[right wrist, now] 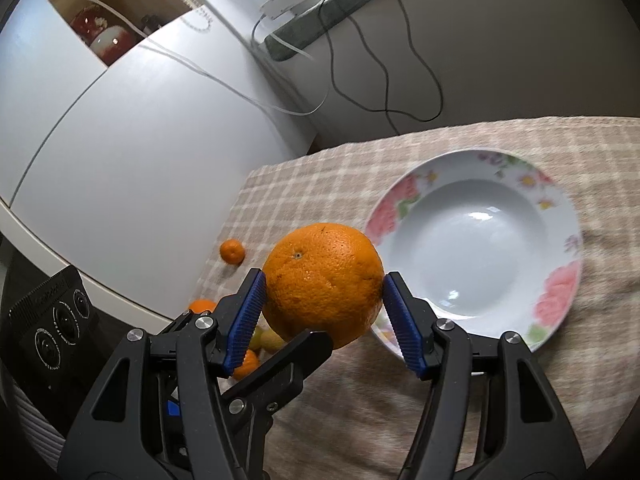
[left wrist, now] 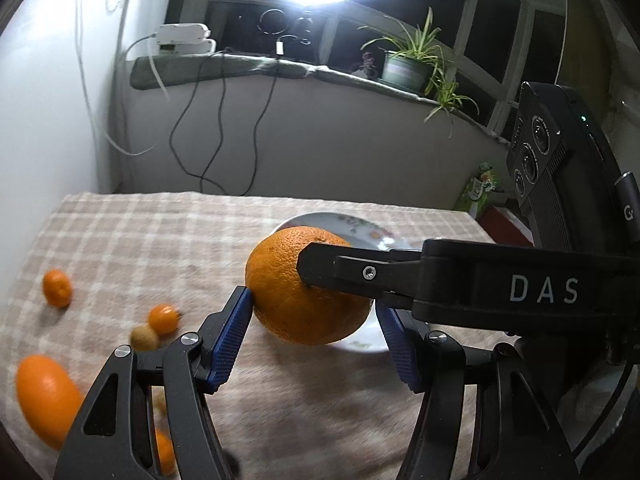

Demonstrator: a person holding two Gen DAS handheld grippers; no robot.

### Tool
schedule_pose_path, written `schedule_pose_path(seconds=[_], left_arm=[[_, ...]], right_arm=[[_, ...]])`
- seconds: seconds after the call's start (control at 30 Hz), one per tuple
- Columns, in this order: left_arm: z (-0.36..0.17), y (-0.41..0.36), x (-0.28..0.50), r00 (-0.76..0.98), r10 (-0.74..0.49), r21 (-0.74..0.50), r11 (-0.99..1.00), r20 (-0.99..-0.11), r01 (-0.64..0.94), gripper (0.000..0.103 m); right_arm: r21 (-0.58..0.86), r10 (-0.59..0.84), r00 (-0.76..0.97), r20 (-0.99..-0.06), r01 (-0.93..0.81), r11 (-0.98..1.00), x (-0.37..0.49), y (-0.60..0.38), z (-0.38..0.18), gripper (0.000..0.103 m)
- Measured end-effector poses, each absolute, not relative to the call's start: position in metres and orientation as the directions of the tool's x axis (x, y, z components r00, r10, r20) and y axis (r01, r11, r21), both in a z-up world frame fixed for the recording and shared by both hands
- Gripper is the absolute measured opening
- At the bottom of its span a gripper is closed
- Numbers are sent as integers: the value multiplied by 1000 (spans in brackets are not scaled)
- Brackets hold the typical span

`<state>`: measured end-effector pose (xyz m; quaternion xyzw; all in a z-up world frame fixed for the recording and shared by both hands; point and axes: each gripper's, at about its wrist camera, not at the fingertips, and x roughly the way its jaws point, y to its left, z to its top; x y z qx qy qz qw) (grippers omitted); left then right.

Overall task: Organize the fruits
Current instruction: 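Carry the large orange with the right gripper onto the white plate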

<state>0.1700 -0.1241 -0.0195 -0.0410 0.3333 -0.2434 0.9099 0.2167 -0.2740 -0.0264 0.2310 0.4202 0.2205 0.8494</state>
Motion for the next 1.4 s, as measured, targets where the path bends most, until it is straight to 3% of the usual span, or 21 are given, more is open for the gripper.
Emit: schedule_pose_path(seconds=[0.73,1.4], left_arm=[[-46,-193,226,576,-505,-269,853,-643,448,63],[-59,-202,239,548,-501,-275,853,-670,444,63]], right_arm=[[523,471,570,-673,-83,848,259,-336,-49,64],[488,445,555,-703,-80,869,272,-341,-59,64]])
